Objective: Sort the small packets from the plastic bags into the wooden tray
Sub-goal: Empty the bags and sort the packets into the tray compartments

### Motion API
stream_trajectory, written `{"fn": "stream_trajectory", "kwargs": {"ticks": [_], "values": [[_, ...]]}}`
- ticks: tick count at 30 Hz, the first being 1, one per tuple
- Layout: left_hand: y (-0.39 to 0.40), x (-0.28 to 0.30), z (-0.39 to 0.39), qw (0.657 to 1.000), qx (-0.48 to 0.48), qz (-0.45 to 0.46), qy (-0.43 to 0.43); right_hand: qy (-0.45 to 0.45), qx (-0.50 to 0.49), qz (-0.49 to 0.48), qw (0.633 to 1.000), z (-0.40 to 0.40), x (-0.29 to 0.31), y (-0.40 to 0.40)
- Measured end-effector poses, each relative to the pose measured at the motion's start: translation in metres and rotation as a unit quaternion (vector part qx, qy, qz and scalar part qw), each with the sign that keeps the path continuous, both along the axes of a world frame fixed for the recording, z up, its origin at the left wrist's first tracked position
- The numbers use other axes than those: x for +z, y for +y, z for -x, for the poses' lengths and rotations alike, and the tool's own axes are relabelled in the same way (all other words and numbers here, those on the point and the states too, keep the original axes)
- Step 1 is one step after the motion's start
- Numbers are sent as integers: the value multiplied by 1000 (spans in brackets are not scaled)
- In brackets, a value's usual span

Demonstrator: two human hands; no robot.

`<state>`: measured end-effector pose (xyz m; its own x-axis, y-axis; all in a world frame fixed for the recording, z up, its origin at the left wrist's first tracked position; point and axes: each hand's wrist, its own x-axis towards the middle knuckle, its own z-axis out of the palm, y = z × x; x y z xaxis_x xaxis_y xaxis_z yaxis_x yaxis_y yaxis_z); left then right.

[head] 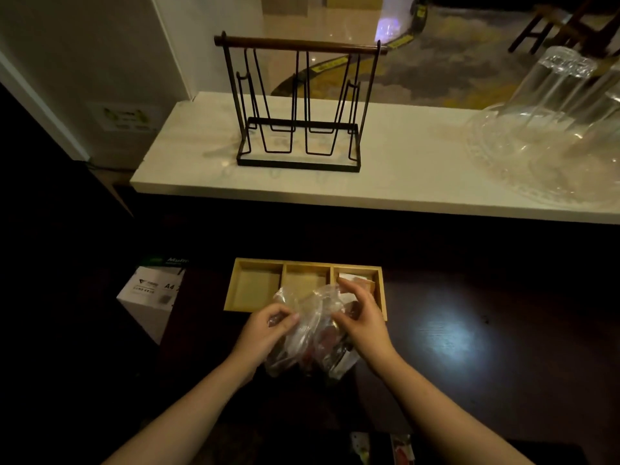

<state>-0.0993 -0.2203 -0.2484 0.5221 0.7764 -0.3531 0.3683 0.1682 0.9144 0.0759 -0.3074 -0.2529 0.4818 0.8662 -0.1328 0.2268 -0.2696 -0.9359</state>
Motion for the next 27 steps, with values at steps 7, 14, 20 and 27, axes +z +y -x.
{"fn": "stream_trajectory", "kwargs": {"ticks": [7, 14, 20, 27], "values": [[11, -32, 19, 935, -79, -244, 243, 35, -10, 6, 999, -14, -14, -5], [6, -57, 40, 896, -77, -262, 350, -22, -20, 9, 1000, -21, -24, -11], [2, -32, 33, 855, -22, -391, 339, 169, -128, 1, 977, -47, -18, -27], [-29, 30, -52, 929, -183, -290, 137, 119, -44, -4, 992, -40, -5, -26]]}}
